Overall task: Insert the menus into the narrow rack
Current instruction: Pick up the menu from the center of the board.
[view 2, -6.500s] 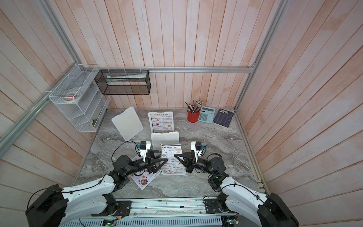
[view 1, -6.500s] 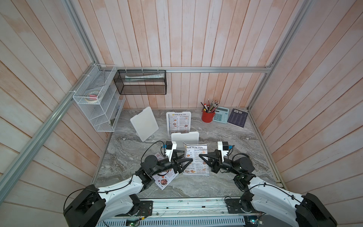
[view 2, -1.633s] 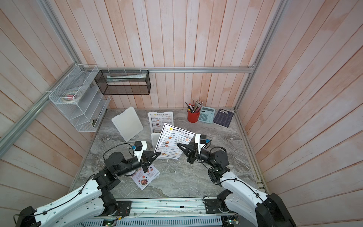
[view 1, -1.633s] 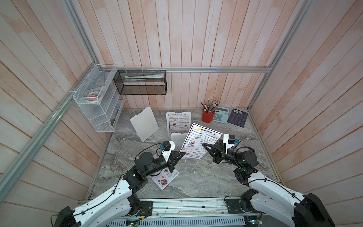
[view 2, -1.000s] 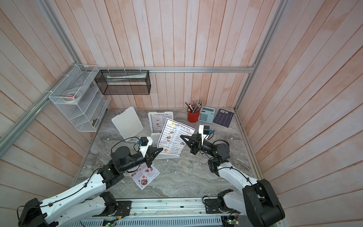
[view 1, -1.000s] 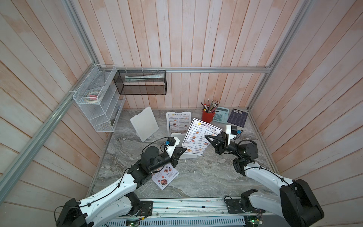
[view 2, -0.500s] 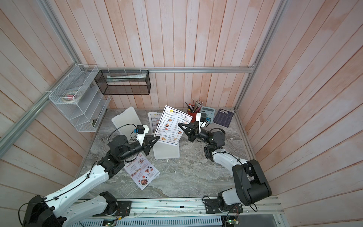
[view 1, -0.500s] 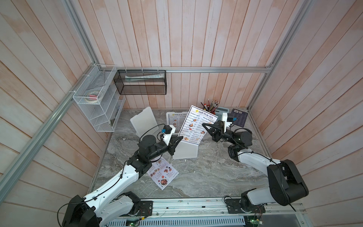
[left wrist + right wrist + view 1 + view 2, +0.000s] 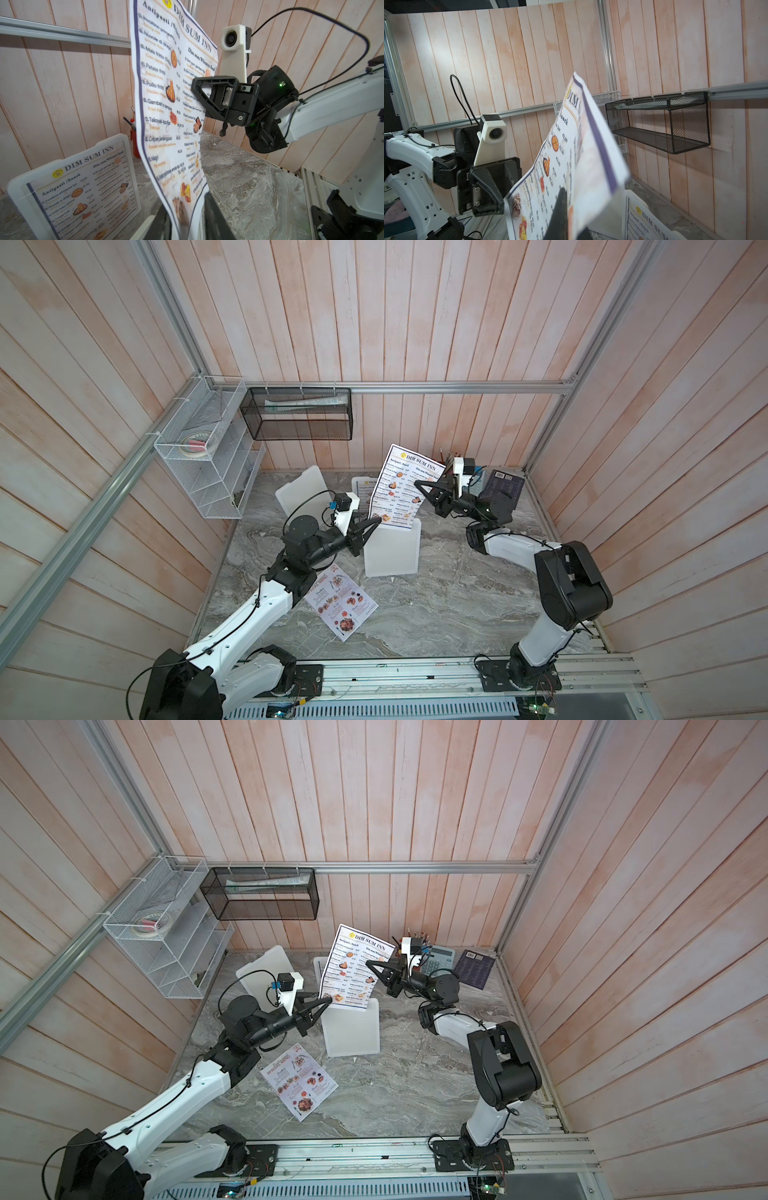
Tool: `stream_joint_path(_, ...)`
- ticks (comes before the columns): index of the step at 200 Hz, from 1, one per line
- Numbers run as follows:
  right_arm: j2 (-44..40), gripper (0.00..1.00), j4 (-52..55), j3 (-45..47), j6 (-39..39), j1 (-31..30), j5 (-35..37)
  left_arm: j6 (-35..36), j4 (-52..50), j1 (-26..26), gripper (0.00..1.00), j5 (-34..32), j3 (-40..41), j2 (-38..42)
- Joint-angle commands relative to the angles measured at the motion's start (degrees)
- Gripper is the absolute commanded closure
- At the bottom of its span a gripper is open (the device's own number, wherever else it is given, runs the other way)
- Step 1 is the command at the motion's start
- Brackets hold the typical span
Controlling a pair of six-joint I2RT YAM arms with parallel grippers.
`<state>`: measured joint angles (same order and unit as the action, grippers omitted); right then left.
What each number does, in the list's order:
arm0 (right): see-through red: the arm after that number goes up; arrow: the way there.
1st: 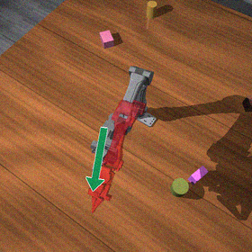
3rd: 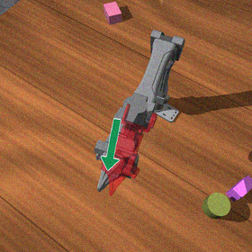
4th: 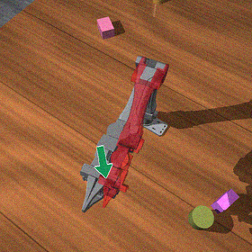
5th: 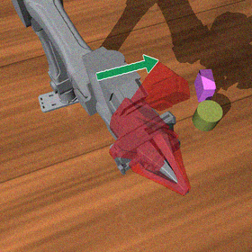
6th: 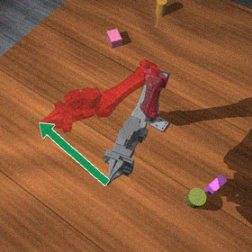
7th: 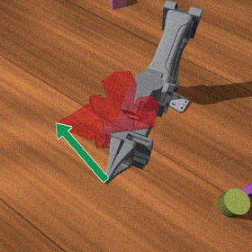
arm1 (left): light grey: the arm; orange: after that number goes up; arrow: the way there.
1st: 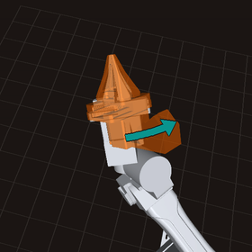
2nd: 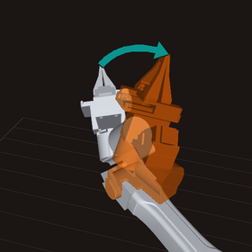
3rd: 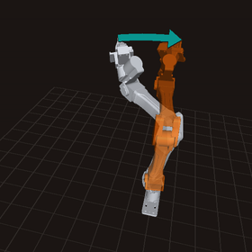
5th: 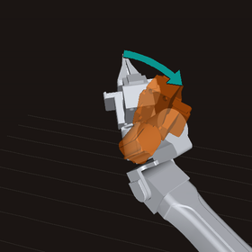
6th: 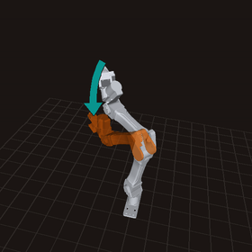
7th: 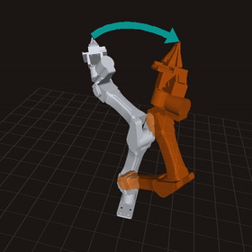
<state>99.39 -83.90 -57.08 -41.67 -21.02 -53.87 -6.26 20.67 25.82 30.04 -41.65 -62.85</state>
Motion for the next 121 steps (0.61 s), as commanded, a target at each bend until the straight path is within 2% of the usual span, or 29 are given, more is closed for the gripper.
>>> stream_joint_path(1, 1.38, 1.0, -0.36, -3.41, -0.4, -0.43, -1.41, -0.8, 2.76, -1.42, 0.72, 1.34, -1.93, -1.36)
stream_joint_path(51, 3.47, 1.0, 2.85, -6.7, 1.35, -0.44, -0.82, -3.91, 4.55, -5.36, 0.72, 2.49, -3.85, -5.37)
stream_joint_path(121, 5.22, 1.0, 3.23, -8.43, 0.75, -0.87, -1.02, -4.2, 4.91, -6.27, 0.77, 4.06, -4.76, -6.74)
